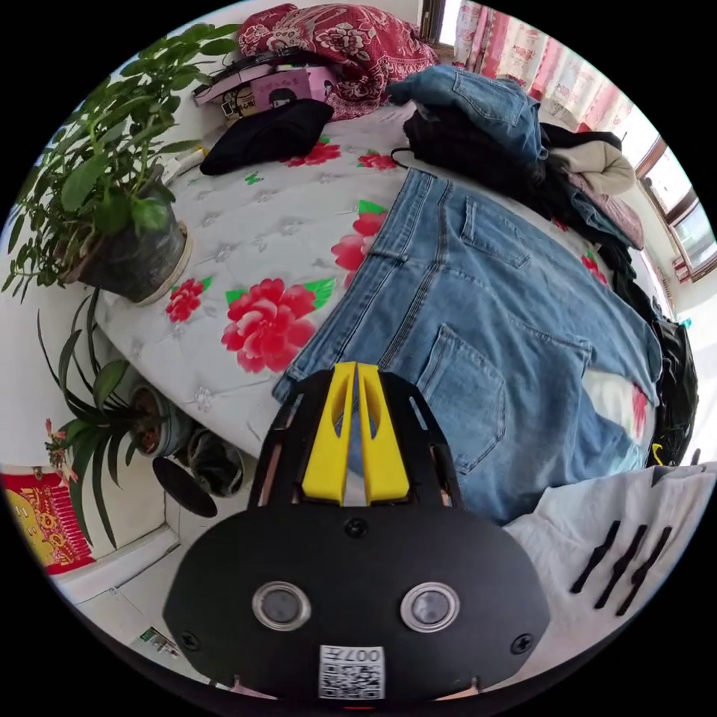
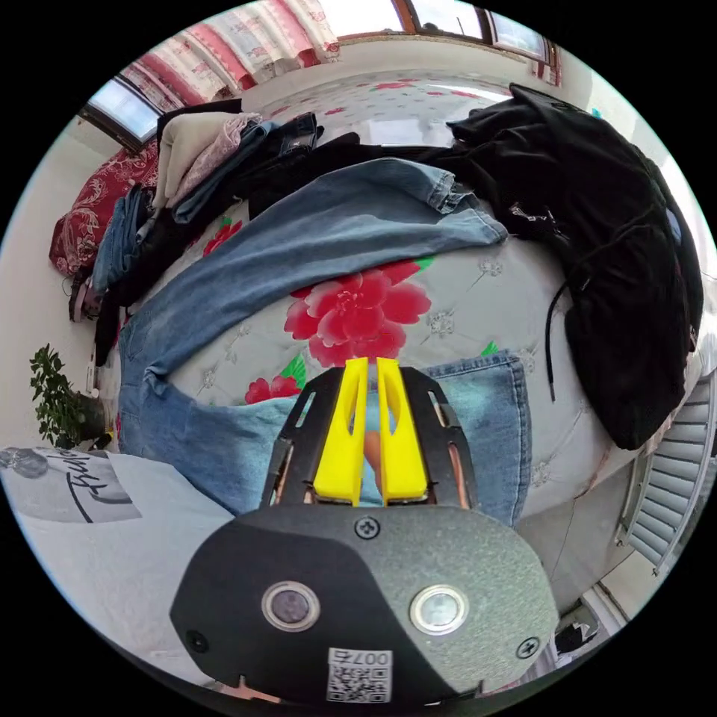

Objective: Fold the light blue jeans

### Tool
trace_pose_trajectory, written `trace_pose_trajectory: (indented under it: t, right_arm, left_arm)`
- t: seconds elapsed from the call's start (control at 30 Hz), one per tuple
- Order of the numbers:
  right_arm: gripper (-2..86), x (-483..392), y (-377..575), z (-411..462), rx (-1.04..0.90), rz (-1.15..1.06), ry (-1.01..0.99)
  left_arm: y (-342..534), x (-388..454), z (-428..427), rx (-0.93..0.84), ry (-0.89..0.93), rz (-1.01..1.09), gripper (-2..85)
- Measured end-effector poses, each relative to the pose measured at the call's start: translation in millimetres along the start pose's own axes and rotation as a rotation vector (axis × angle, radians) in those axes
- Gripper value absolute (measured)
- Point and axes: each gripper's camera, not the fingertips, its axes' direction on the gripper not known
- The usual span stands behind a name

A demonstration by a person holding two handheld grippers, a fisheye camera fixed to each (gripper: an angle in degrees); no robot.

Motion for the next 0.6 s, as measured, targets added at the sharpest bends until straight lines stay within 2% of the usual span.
trace_pose_trajectory:
  t: [0.07,0.13,0.2,0.23,0.27,0.3,0.37,0.47,0.5,0.6]
  right_arm:
    - [0.2,-0.9,20.5,7.6,-0.044,-0.002,0.026]
    - [0.3,-0.8,33.0,24.0,-0.097,-0.002,0.056]
    - [0.2,6.3,41.0,50.9,-0.174,0.035,0.139]
    - [0.1,6.7,43.8,46.0,-0.115,0.018,0.128]
    - [0.1,15.8,42.9,46.5,-0.103,0.095,0.141]
    - [0.0,25.0,37.7,41.7,-0.12,0.166,0.068]
    - [0.1,31.4,31.0,25.3,-0.073,0.242,0.046]
    - [0.7,12.5,9.5,-14.6,0.115,0.107,0.042]
    - [1.3,3.4,-9.2,-22.6,0.147,0.063,0.076]
    - [3.7,-20.1,-70.1,-27.4,0.213,-0.022,0.108]
  left_arm:
    - [10.9,-0.4,12.0,-0.074,-0.052,0.008,-1.0]
    - [15.7,1.9,42.7,-0.242,-0.182,0.033,-1.0]
    - [21.2,12.9,48.6,-0.218,-0.239,0.12,-1.0]
    - [19.8,13.8,49.5,-0.233,-0.244,0.116,-0.9]
    - [15.6,13.5,49.8,-0.261,-0.243,0.098,-0.9]
    - [12.4,10.0,47.8,-0.274,-0.227,0.08,-0.9]
    - [9.5,1.2,32.9,-0.219,-0.172,0.054,-0.8]
    - [-10.4,-10.9,-5.4,-0.036,-0.051,0.031,-0.2]
    - [-28.7,-10.4,-17.3,0.039,-0.025,0.053,0.3]
    - [-101.0,9.4,-22.3,0.121,0.023,0.189,5.2]
